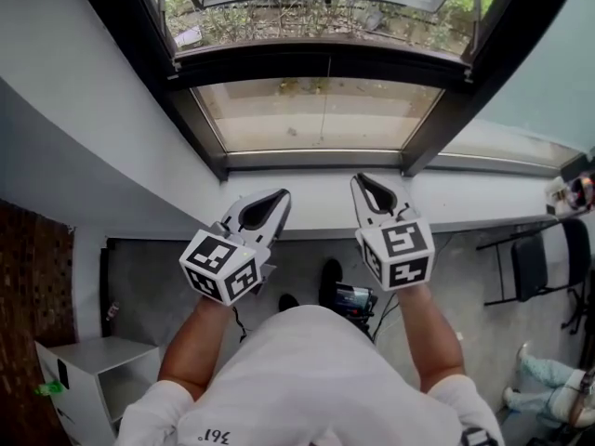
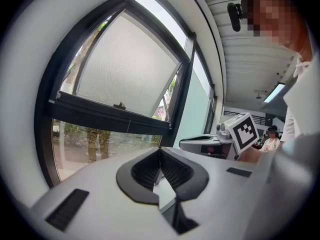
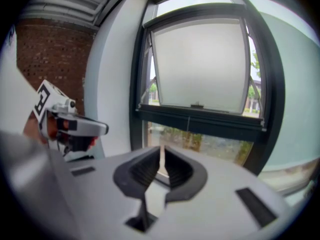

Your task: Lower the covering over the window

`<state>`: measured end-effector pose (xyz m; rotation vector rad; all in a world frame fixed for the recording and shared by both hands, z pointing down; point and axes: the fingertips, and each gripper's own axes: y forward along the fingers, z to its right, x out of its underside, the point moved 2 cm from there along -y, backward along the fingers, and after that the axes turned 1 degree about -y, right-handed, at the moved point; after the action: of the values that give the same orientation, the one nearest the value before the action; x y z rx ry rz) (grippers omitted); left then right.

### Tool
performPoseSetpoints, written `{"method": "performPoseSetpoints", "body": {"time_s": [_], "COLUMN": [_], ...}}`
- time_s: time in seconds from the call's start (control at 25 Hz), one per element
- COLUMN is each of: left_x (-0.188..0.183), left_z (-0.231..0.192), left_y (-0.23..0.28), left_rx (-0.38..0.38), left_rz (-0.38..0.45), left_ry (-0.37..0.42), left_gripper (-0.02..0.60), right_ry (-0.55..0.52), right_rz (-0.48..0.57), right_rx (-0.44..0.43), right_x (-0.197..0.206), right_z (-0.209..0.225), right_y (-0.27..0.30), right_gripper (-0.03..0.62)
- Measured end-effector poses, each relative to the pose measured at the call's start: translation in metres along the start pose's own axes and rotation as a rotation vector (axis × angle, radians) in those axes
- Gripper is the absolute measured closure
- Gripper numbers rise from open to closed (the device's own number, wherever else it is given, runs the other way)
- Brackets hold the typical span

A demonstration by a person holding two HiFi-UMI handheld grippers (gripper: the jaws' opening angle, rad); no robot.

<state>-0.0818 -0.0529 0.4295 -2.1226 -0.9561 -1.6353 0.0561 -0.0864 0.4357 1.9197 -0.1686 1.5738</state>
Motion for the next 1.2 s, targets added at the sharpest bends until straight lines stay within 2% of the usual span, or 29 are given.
{"method": "performPoseSetpoints", "body": {"time_s": [0.44, 0.88, 1.2], "left_x": [0.010, 0.006, 0.008], "left_z": [0.021, 0.030, 0.035], "left_y": [-0.020, -0.016, -0.012], "left_rx": [0.044, -0.014, -0.051], "left_rz": [-0.015, 0.001, -0.004], "left_ry": [0.010, 0.000, 0.007], "left_gripper": [0.557, 0.557, 0.557], "right_ry": [0.000, -0.036, -0.031], "right_rz": [-0.005, 0.010, 0.005], "right_rx": [0.048, -0.010, -0.033], "right_x": [0.008, -0.005, 0.003], "right_z": [-0.016, -0.001, 0.009], "right_y": [-0.032, -0.039, -0.038], "right_gripper": [0.554, 0.554, 0.554]}}
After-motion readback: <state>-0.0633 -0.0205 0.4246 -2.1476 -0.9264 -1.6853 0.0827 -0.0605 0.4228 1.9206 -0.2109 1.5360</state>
